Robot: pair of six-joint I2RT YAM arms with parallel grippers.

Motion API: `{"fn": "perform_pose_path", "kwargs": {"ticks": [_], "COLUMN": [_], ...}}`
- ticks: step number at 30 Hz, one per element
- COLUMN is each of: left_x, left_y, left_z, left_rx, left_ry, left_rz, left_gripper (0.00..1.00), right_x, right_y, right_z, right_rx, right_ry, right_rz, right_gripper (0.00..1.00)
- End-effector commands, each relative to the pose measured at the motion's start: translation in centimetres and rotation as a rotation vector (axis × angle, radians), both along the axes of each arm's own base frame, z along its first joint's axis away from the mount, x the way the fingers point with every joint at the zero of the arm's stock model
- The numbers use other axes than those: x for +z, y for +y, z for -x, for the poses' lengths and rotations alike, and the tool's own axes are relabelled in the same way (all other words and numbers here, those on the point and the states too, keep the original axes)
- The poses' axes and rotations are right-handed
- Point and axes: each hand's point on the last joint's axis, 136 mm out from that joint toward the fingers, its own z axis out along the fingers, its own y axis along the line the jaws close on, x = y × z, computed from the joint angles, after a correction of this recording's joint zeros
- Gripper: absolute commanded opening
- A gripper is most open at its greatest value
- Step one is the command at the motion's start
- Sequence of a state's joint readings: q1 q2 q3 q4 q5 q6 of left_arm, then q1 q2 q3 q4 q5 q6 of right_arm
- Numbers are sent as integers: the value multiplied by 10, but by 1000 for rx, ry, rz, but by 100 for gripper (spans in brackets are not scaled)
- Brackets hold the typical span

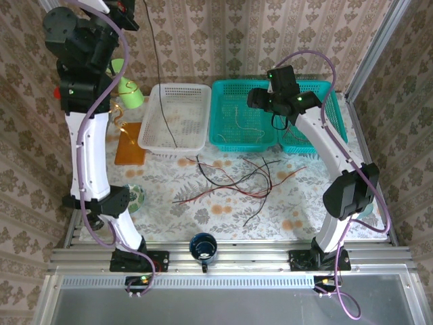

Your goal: Untangle the cables

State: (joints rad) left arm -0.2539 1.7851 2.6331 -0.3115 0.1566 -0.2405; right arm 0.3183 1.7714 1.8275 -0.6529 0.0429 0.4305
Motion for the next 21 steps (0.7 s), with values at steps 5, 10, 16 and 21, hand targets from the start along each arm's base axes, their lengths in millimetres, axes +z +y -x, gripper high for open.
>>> {"fn": "perform_pose_path", "kwargs": {"ticks": [5,10,16,21], "left_x": [17,-5,-118,-255], "left_y": [6,-2,-8,-24], "left_z": [8,-14,-72,-109], "left_rx": [27,32,166,235], "left_ry": [-104,-64,230,538], "left_rz": [-30,-83,-262,-505], "left_gripper": [0,0,0,0], "right_x": [20,20,12,10], "right_y": [-1,-1,-3,-6], "right_z": [7,6,9,13], "right_rx": [2,4,7,-1], "right_ry": [-36,-34,-19,-16], "right_rz": [-37,-36,-41,-52], "right_gripper": [73,74,73,73]}}
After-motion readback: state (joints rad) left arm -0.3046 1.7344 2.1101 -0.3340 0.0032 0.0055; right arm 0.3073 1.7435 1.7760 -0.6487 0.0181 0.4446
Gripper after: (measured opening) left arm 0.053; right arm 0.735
